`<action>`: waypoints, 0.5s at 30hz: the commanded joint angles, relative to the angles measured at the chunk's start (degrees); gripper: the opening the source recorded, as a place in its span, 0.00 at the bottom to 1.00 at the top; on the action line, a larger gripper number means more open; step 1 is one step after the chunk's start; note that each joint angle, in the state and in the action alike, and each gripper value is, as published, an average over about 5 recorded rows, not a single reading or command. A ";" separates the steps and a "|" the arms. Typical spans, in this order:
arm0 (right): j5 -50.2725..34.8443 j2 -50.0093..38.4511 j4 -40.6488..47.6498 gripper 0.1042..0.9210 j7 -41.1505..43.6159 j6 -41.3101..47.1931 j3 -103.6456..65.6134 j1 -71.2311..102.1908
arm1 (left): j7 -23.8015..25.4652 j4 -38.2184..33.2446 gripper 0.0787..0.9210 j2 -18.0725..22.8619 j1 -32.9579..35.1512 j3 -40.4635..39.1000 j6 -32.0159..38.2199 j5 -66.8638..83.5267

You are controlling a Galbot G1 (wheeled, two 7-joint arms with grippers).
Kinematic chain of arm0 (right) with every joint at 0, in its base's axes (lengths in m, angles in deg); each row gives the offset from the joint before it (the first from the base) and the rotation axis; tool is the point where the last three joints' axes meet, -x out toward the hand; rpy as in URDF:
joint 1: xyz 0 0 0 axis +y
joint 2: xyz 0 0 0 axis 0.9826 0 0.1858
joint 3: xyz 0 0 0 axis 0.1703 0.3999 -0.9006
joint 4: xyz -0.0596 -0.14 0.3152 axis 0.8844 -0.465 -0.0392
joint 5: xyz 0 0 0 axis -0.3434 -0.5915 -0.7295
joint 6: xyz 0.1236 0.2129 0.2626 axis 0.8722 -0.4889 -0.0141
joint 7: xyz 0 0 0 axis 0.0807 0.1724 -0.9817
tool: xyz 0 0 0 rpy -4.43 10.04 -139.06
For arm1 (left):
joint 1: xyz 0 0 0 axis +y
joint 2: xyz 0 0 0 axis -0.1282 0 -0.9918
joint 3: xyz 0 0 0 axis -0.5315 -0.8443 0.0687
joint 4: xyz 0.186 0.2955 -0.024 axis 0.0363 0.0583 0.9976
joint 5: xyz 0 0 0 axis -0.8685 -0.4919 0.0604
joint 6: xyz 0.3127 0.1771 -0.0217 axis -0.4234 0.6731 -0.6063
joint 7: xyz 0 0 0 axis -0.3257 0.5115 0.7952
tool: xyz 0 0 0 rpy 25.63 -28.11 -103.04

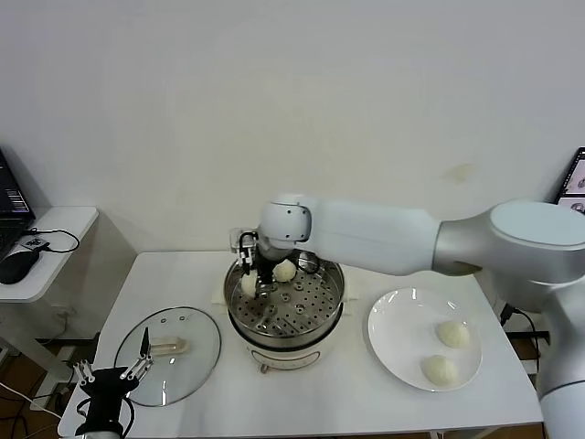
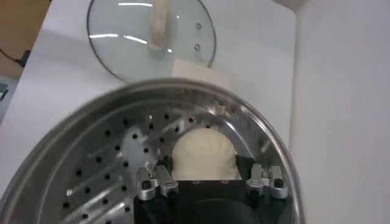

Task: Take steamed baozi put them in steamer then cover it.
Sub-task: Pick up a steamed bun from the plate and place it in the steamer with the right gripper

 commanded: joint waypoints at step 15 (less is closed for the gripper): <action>1.03 -10.52 -9.88 0.88 9.16 -1.91 2.02 -13.47 | 0.01 -0.21 0.88 -0.43 -0.23 -0.06 -0.07 0.40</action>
